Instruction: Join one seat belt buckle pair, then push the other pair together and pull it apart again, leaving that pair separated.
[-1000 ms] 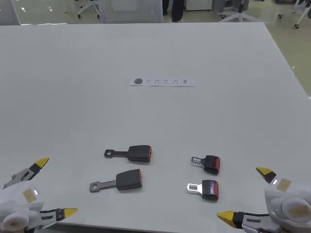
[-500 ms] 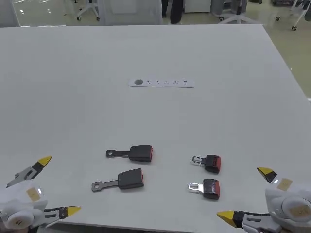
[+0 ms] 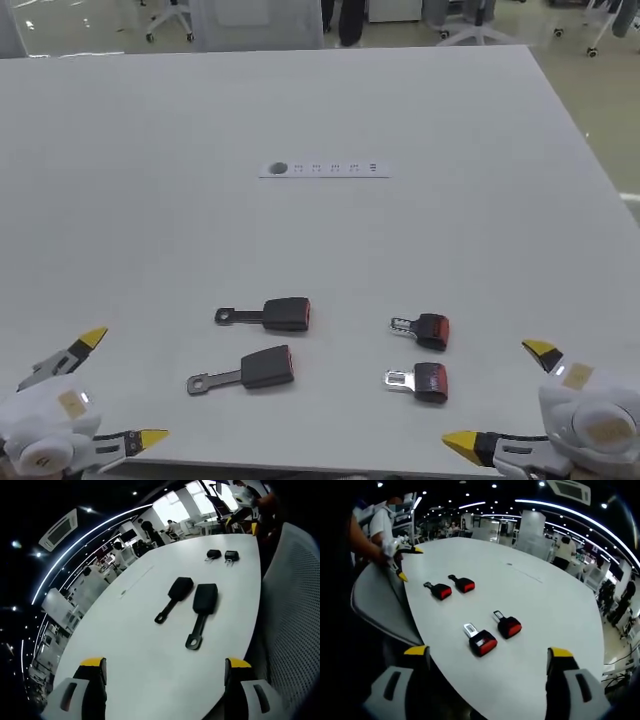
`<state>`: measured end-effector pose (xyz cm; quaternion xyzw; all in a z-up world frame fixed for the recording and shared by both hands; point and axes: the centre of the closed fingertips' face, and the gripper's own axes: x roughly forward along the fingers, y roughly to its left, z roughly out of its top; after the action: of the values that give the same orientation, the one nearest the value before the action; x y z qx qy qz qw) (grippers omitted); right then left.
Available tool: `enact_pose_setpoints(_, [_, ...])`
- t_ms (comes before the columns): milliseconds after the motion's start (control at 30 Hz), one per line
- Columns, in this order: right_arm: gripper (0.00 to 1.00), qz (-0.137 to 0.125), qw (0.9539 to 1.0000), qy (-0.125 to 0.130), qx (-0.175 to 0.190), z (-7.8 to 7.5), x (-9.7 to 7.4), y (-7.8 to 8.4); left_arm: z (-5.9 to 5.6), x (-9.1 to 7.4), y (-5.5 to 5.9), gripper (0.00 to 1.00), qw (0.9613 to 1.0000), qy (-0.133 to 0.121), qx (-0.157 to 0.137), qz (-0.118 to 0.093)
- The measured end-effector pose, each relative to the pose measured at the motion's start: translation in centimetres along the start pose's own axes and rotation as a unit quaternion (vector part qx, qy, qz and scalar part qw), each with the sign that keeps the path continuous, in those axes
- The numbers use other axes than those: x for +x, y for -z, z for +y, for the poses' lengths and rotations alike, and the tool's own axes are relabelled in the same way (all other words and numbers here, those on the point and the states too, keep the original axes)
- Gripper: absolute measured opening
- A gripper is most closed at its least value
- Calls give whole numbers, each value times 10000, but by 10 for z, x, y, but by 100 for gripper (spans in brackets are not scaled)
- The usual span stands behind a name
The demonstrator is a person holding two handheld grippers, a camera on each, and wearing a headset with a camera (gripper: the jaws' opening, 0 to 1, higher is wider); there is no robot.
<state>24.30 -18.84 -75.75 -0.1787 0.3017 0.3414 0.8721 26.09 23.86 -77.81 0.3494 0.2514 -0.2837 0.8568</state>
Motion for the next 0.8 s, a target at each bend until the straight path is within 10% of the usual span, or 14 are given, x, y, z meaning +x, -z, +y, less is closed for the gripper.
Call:
enact_pose_setpoints(467, [97, 15, 10000, -18, 8, -11, 4, 13, 8, -3, -3, 100, 9998, -178, -6, -35])
enact_pose_setpoints(800, [97, -80, 9999, -69, -129, -10, 1, -6, 9, -3, -4, 100, 9998, -193, 46, -54])
